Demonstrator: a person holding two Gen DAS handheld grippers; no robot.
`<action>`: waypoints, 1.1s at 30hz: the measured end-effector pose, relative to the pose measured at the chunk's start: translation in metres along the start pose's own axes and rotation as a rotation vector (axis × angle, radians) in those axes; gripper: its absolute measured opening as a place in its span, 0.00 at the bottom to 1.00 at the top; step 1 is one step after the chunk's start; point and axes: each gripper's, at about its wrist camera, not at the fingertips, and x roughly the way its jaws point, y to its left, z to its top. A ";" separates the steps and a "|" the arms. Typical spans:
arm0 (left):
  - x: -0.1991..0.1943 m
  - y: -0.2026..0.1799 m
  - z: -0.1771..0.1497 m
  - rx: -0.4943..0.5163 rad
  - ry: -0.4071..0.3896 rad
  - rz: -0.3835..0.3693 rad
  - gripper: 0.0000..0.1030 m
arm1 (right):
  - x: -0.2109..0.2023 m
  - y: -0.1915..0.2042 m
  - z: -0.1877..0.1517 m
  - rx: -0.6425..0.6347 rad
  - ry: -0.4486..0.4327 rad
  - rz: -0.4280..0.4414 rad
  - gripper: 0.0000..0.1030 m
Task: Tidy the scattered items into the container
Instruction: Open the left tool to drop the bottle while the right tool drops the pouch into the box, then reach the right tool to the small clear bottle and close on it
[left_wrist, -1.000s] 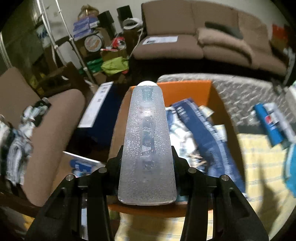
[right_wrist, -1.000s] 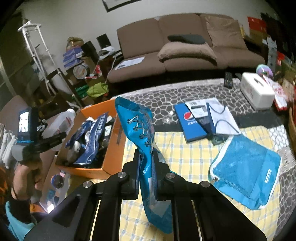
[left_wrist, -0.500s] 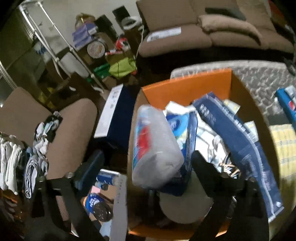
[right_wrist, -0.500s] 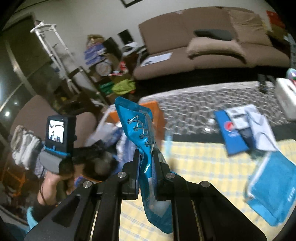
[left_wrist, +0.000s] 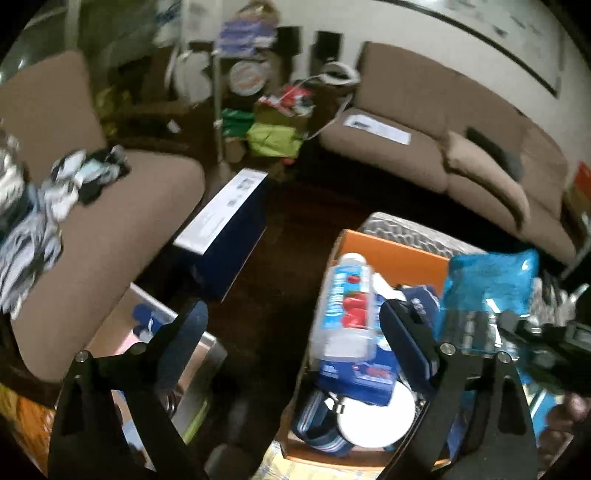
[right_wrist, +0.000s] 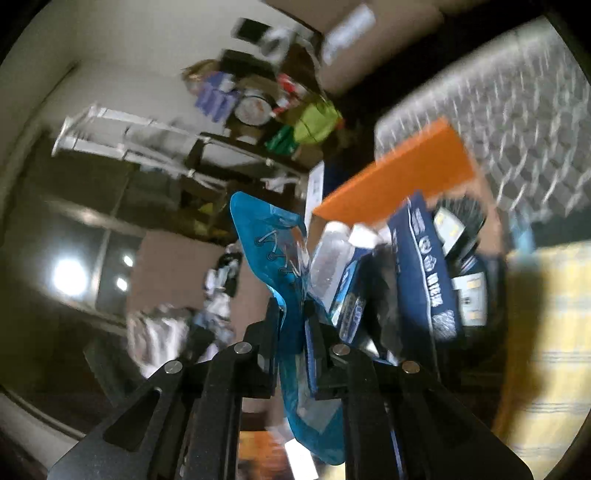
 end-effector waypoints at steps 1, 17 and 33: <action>0.004 0.005 0.000 -0.020 0.017 -0.015 0.89 | 0.009 -0.008 0.007 0.010 0.019 -0.021 0.11; -0.015 -0.048 -0.025 0.097 0.055 -0.199 0.90 | -0.181 0.012 -0.035 -0.483 -0.296 -0.800 0.79; -0.013 -0.072 -0.033 0.137 0.074 -0.254 0.90 | -0.098 -0.112 0.026 -0.293 0.018 -0.923 0.81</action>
